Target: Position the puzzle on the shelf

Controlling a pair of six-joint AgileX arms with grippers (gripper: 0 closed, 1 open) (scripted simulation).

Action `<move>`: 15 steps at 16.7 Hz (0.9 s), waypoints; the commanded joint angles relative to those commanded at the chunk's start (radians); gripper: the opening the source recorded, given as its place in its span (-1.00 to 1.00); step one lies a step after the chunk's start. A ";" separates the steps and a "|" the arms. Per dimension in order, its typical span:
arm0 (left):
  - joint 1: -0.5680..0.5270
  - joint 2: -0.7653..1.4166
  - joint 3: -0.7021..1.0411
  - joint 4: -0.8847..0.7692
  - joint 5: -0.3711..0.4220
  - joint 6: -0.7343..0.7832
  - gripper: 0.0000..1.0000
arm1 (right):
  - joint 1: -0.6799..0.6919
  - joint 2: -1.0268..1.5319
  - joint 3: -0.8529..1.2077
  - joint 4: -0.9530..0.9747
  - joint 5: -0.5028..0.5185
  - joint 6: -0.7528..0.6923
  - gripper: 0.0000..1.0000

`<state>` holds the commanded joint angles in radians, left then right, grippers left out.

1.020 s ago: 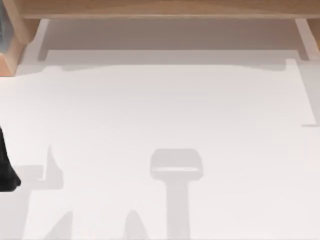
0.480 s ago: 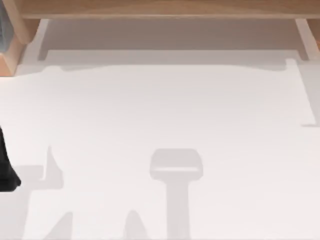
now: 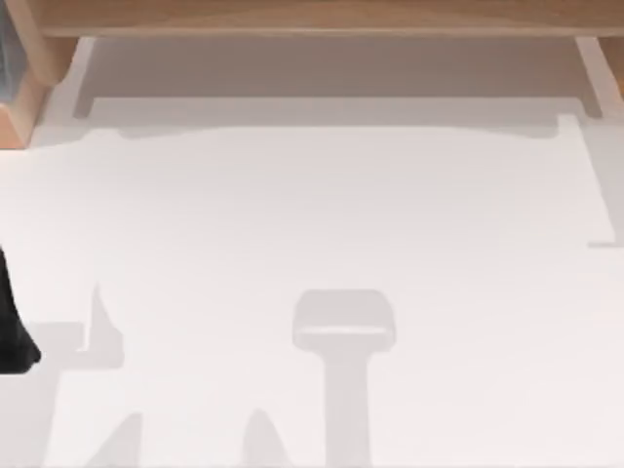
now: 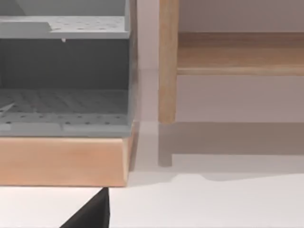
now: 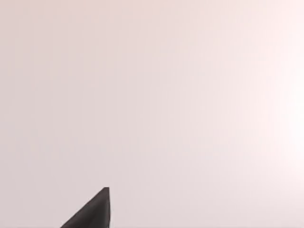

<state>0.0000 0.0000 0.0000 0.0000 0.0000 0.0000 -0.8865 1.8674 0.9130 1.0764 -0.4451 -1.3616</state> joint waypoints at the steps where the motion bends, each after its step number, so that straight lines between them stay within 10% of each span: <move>1: 0.000 0.000 0.000 0.000 0.000 0.000 1.00 | 0.007 -0.006 0.066 -0.083 0.029 0.030 1.00; 15: 0.000 0.000 0.000 0.000 0.000 0.000 1.00 | 0.299 0.260 1.031 -1.572 0.319 0.607 1.00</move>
<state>0.0000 0.0000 0.0000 0.0000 0.0000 0.0000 -0.5871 2.1276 1.9435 -0.4957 -0.1256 -0.7549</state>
